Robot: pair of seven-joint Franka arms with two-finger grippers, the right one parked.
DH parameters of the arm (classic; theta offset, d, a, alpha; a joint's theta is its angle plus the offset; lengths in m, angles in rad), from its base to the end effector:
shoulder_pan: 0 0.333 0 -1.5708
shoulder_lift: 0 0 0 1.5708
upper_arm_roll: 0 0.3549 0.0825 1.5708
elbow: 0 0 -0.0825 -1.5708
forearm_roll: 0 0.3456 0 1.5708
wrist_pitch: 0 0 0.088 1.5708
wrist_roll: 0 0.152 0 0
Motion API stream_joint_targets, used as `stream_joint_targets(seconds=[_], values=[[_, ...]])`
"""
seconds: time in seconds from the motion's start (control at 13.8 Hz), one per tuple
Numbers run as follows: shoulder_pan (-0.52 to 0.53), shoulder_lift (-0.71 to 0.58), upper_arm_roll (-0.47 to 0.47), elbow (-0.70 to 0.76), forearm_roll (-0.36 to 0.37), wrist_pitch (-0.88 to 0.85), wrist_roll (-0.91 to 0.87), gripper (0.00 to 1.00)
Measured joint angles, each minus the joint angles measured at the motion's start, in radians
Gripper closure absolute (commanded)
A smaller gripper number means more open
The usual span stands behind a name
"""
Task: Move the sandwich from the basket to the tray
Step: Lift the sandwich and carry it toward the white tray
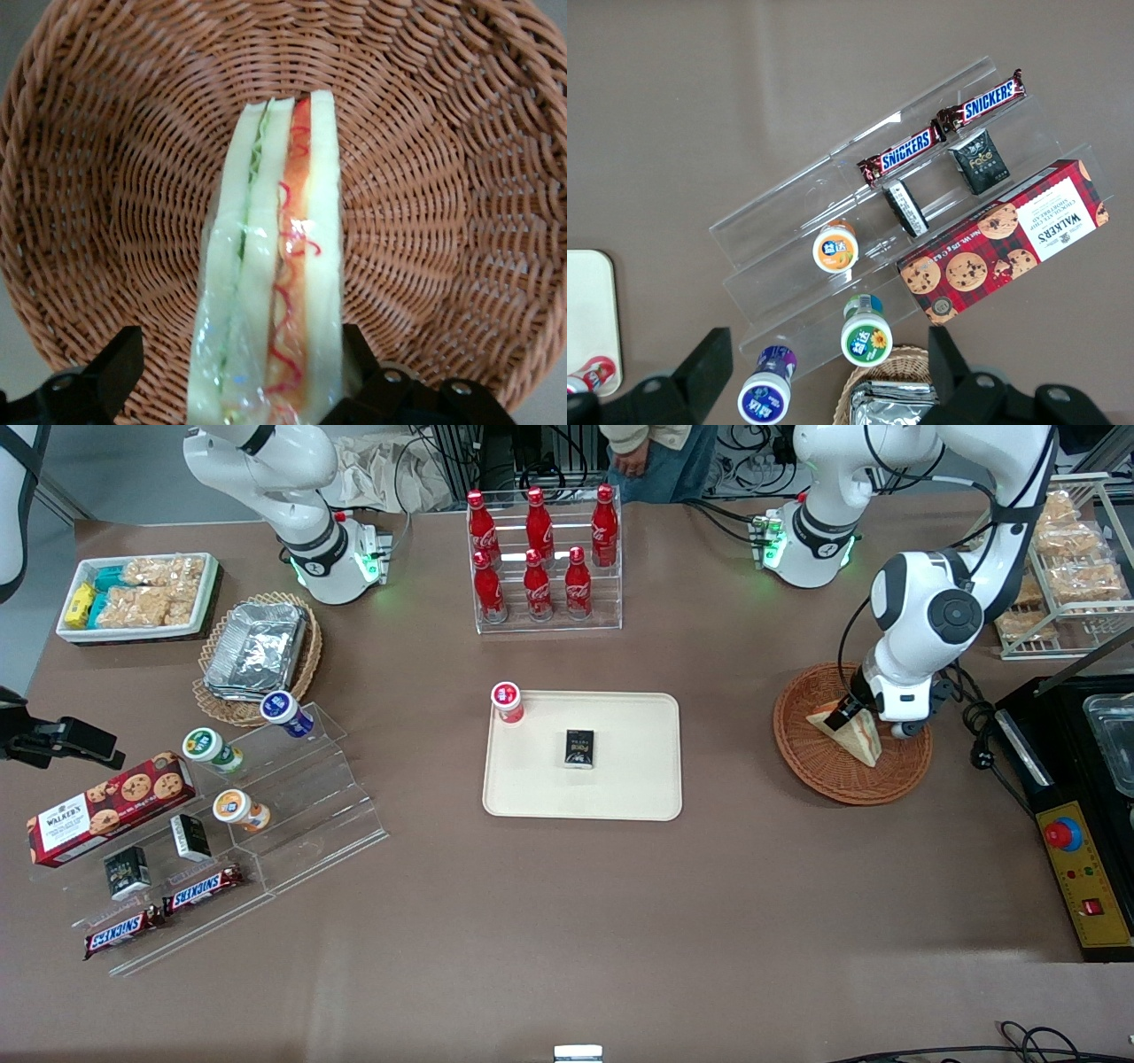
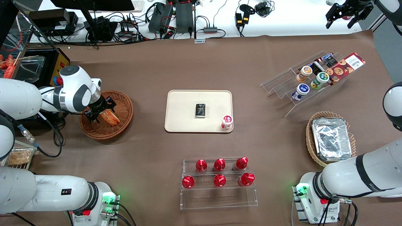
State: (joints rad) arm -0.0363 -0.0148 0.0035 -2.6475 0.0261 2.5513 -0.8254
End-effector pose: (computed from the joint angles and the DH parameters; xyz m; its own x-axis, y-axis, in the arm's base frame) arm 0.3928 -0.0126 0.2688 0.7158 0.6968 -0.0459 0.6936 -0.7171 -0.0684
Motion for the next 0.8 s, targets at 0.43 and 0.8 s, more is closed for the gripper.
stream_joint_targets(seconds=[0.43, 0.8], values=[[-0.001, -0.041, 0.020, 0.045, 0.002, -0.020, 0.098, 1.00], [-0.071, -0.251, 0.002, 0.235, -0.067, -0.420, 0.412, 1.00]])
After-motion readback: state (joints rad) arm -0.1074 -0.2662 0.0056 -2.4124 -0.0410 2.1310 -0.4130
